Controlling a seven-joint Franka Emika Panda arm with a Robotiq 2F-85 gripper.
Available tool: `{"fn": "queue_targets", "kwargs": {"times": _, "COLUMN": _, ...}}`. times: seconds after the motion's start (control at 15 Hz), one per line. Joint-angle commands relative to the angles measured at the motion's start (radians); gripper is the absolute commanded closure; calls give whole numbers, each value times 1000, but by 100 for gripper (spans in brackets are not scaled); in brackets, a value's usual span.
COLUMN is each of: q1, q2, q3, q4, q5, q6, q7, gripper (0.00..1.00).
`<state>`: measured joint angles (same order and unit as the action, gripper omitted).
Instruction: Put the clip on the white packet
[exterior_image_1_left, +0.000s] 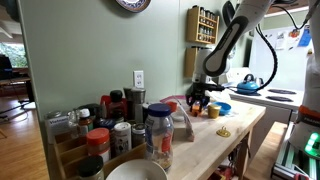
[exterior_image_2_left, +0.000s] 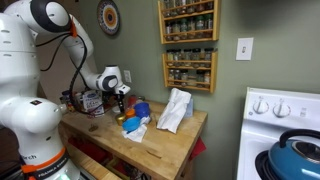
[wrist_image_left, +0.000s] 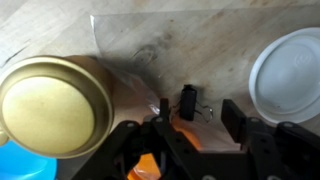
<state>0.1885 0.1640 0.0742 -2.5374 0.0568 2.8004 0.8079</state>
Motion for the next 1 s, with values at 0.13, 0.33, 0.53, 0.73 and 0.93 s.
{"fn": "queue_targets", "kwargs": {"times": 0.13, "q1": 23, "q2": -4, "q3": -29, "q4": 0, "q5": -49, "q6": -6, "q7": 59, "gripper": 56}}
{"fn": "queue_targets", "kwargs": {"times": 0.33, "q1": 26, "q2": -6, "q3": -36, "q4": 1, "q5": -71, "q6": -11, "q7": 81, "gripper": 73}}
{"fn": "queue_targets", "kwargs": {"times": 0.53, "q1": 27, "q2": -12, "q3": -39, "q4": 3, "q5": -91, "q6": -19, "q7": 101, "gripper": 79}}
{"fn": "queue_targets", "kwargs": {"times": 0.73, "q1": 27, "q2": -21, "q3": -40, "q4": 3, "q5": -109, "q6": -31, "q7": 120, "gripper": 84}}
{"fn": "queue_targets", "kwargs": {"times": 0.93, "q1": 25, "q2": -29, "q3": -39, "q4": 4, "q5": -116, "q6": -51, "q7": 130, "gripper": 84}}
